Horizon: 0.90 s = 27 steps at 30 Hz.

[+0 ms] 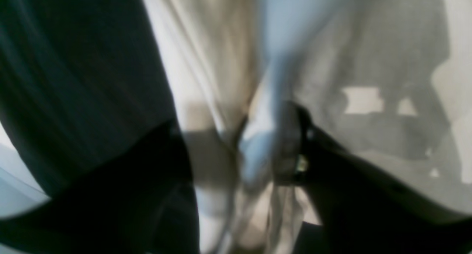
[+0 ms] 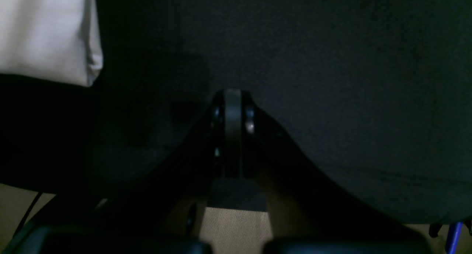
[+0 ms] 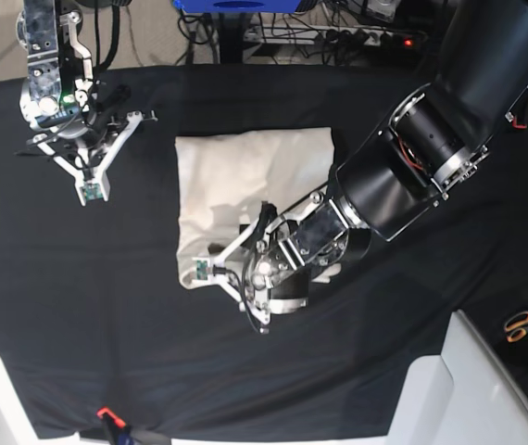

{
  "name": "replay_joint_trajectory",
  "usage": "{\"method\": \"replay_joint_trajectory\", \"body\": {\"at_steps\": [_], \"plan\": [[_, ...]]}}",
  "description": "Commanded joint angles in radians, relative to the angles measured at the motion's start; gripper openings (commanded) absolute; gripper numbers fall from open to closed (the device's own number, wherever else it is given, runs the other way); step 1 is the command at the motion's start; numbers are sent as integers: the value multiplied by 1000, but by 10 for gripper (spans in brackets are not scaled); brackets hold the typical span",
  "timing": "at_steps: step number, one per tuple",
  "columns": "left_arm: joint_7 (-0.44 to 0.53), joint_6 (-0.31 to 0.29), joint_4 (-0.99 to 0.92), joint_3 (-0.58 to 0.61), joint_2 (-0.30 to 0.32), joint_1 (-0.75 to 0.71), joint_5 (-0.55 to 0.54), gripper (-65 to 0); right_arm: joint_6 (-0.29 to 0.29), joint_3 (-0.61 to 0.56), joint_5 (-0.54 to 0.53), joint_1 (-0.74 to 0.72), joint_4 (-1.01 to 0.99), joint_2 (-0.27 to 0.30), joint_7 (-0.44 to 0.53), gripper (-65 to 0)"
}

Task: Fold the T-shirt properly
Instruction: 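Lift and flip the folded shirt over with the left gripper, then press both grippers on the shirt's collar edge to square the fold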

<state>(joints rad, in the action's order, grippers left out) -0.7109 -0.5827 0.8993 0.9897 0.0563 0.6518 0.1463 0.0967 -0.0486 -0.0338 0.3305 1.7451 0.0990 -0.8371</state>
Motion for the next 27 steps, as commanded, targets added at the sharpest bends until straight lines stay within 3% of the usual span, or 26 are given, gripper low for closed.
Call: {"method": "replay_joint_trajectory", "body": {"at_steps": [1, 8, 11, 15, 16, 17, 20, 23, 27], "plan": [[3, 5, 11, -5, -6, 38, 6, -296, 1, 0, 2, -4, 14, 6, 17, -648], [3, 5, 13, -7, -6, 87, 6, -176, 1, -1, 2, -1, 14, 6, 16, -648], [-3, 5, 33, -24, -6, 119, 3, -174, 1, -1, 2, -3, 14, 6, 14, -648], [-105, 5, 172, -194, -8, 112, -4, -197, 2, -1, 1, -4, 14, 5, 17, -648], [-143, 5, 229, -246, -8, 78, -4, -235, 2, -3, 1, -4, 16, 3, 17, -648], [-172, 5, 309, -291, -6, 39, 5, -314, 2, -4, 1, -4, 19, 3, 17, -648], [-207, 5, 519, -391, 38, -111, 6, -650, 2, -50, 1, -4, 25, 9, 19, -648], [-206, 5, 699, -481, 87, -310, 6, -650, 4, -126, 1, -1, 56, 29, 19, -648], [-194, 5, 849, -610, 103, -574, 5, -650, 4, -274, 1, -18, 80, 69, 19, -648]]}}
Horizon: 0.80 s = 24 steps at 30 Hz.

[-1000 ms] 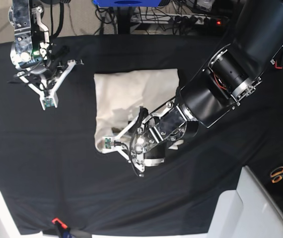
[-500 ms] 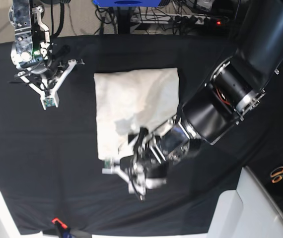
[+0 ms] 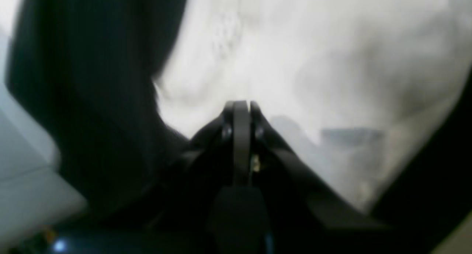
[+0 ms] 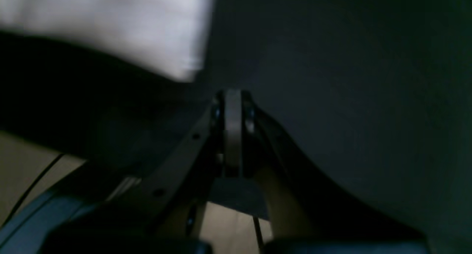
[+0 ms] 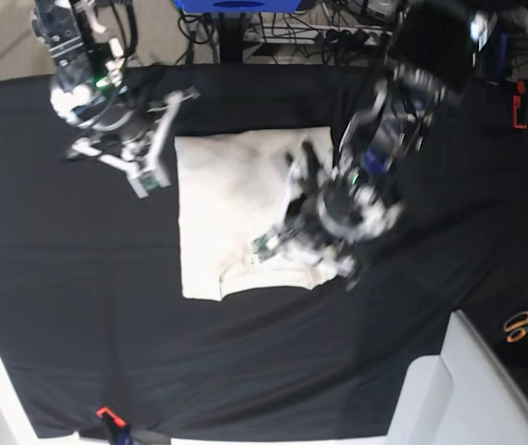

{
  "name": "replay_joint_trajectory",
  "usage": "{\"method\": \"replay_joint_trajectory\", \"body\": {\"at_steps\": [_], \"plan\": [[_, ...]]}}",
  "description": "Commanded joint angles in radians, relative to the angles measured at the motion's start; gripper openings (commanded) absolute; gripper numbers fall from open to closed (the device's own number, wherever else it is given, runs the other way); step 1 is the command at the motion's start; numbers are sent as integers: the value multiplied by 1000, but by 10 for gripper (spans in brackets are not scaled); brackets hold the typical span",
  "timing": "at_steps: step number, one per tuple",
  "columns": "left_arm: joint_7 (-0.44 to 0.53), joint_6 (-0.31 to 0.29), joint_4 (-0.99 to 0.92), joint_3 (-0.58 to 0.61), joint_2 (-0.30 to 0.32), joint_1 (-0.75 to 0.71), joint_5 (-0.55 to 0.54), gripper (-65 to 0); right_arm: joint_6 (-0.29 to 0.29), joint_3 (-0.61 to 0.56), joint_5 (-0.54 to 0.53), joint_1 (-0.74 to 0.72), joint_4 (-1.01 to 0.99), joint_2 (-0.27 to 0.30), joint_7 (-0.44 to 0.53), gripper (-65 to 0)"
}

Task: Fold the T-shirt properly
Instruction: 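Press both grippers on the shirt's collar edge to square the fold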

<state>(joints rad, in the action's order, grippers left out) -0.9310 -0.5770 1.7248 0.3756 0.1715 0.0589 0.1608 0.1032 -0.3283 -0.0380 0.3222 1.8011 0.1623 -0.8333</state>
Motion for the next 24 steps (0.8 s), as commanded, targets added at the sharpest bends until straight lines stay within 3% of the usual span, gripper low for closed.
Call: {"method": "replay_joint_trajectory", "body": {"at_steps": [1, 5, 12, 18, 21, 24], "plan": [[56, -1, 42, -16, -13, -27, -10, -650, -3, -15, 5, -16, 22, 6, 15, -648], [221, -1, 45, -77, -13, -158, -8, -650, -3, -105, 5, -44, 22, 6, 16, -648], [235, 1, 8, -89, -17, -212, -10, -650, -3, -219, 5, -107, 15, 6, 15, -648], [235, 1, -47, -82, -14, -236, -10, -650, -3, -223, 3, -154, -37, 1, 18, -648], [260, 5, -78, -91, -13, -250, -10, -650, -3, -220, 3, -156, -82, -8, 78, -648], [298, 85, -121, -91, -5, -265, -8, -650, -3, -217, 2, -156, -182, -10, 147, -648]]}}
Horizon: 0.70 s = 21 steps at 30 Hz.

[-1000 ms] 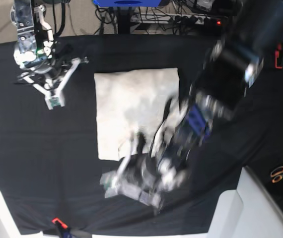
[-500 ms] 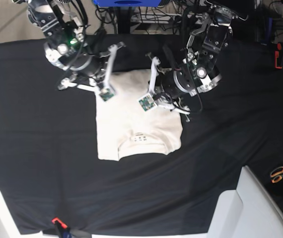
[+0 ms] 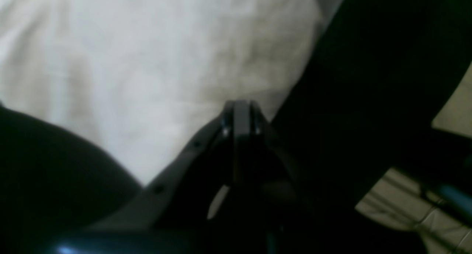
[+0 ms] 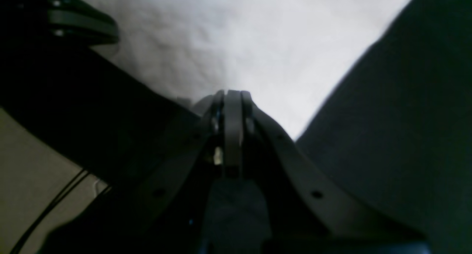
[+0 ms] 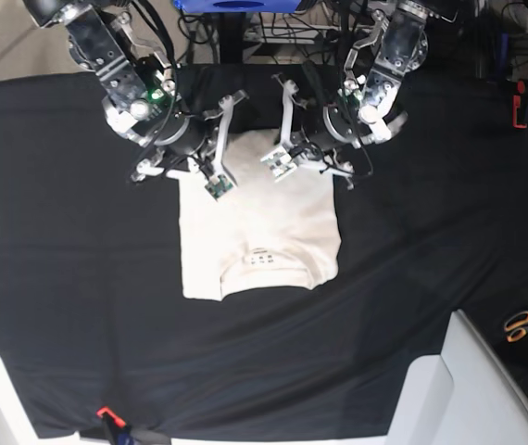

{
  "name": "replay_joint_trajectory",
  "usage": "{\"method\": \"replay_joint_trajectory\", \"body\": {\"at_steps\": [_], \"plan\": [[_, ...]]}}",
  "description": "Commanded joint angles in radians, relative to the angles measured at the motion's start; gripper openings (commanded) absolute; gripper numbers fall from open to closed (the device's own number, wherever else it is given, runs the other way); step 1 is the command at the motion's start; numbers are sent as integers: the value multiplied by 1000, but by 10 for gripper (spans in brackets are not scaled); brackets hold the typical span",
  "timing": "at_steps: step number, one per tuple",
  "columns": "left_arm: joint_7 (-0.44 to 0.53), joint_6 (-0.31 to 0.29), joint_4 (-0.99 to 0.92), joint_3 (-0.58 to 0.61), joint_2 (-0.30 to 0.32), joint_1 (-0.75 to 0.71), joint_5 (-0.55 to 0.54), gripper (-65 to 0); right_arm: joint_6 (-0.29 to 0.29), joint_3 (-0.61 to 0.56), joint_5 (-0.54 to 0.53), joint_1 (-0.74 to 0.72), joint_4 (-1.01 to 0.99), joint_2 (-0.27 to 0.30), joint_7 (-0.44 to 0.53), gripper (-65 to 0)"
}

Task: Fold the T-shirt properly
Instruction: 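Press both grippers on the shirt's collar edge to square the fold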

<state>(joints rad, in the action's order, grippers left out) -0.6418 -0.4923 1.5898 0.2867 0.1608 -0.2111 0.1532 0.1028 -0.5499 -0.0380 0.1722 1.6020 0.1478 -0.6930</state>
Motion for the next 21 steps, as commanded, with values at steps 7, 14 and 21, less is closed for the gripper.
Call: {"method": "replay_joint_trajectory", "body": {"at_steps": [7, 14, 21], "plan": [[49, 53, -72, 3, 39, -15, -11, -650, -2, 6, 2, 0, -125, 3, 91, -648], [40, 53, 143, -4, 39, -61, -4, -650, -4, 0, 5, 26, 21, 5, 39, -648], [40, 56, 159, -74, 38, -55, -11, -650, -2, -3, 3, -3, 73, 5, 14, -648]]}}
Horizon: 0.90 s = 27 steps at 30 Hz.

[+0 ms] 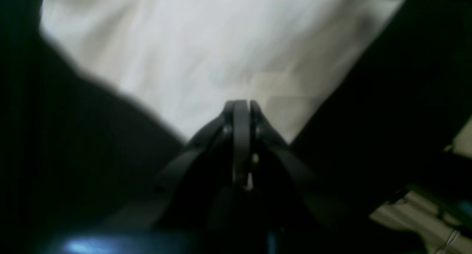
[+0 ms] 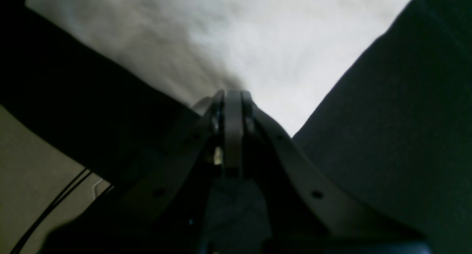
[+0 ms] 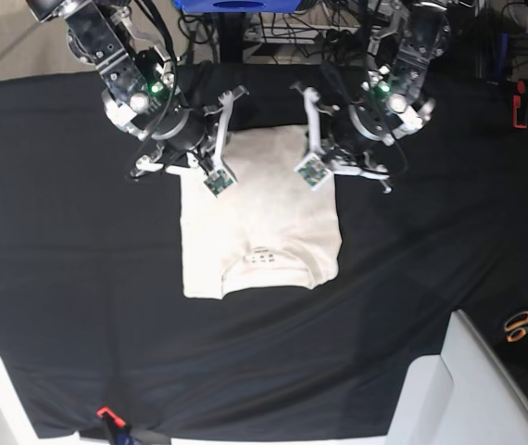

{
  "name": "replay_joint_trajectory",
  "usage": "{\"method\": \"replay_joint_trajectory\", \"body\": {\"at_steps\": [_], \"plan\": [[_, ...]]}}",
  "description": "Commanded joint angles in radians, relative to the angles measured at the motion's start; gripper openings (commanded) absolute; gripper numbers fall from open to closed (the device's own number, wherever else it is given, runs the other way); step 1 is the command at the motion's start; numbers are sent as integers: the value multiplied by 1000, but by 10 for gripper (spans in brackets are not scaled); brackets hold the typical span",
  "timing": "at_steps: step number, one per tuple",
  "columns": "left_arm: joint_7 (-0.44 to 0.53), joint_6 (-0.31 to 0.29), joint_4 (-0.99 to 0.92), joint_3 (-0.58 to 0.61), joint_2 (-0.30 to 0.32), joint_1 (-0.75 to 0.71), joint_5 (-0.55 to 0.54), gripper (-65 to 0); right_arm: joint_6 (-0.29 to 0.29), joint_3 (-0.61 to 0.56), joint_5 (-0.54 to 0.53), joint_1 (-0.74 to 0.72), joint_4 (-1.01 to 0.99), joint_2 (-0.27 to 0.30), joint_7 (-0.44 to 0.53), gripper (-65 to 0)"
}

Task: Fold the T-shirt properly
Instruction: 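Press both grippers on the shirt's collar edge to square the fold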

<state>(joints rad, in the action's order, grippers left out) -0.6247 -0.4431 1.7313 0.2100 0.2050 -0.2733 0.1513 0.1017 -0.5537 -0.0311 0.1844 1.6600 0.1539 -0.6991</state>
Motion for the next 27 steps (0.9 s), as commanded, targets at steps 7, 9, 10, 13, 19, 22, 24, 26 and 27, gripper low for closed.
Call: {"method": "replay_joint_trajectory", "body": {"at_steps": [7, 9, 10, 13, 19, 22, 24, 26, 27], "plan": [[33, 7, -123, 3, -5, 18, -5, -650, 0, 1, -3, -76, -105, -33, 71, -648], [45, 7, -167, 4, -3, 29, -9, -650, 0, 1, -3, -90, -157, -37, 100, -648], [65, 7, -189, 4, -2, 29, -5, -650, 0, 1, -3, -99, -185, -37, 115, -648], [102, 7, -245, 1, 1, 32, -2, -650, 0, 10, -5, -102, -278, -32, 177, -648], [104, 8, -288, 1, 15, 35, -8, -650, 0, 11, -5, -98, -390, -29, 249, -648], [96, 8, -244, 3, 17, 26, 0, -650, -1, 11, -5, -93, -364, -29, 246, -648], [84, 8, -192, 1, 20, -7, 0, -650, -3, 11, -3, -70, -315, -29, 235, -648], [62, 8, -138, 1, 38, -30, -3, -650, -9, 11, -2, -61, -261, -29, 175, -650], [52, 8, -115, 3, 40, -36, -9, -650, -9, 11, 0, -58, -235, -29, 143, -650]]}}
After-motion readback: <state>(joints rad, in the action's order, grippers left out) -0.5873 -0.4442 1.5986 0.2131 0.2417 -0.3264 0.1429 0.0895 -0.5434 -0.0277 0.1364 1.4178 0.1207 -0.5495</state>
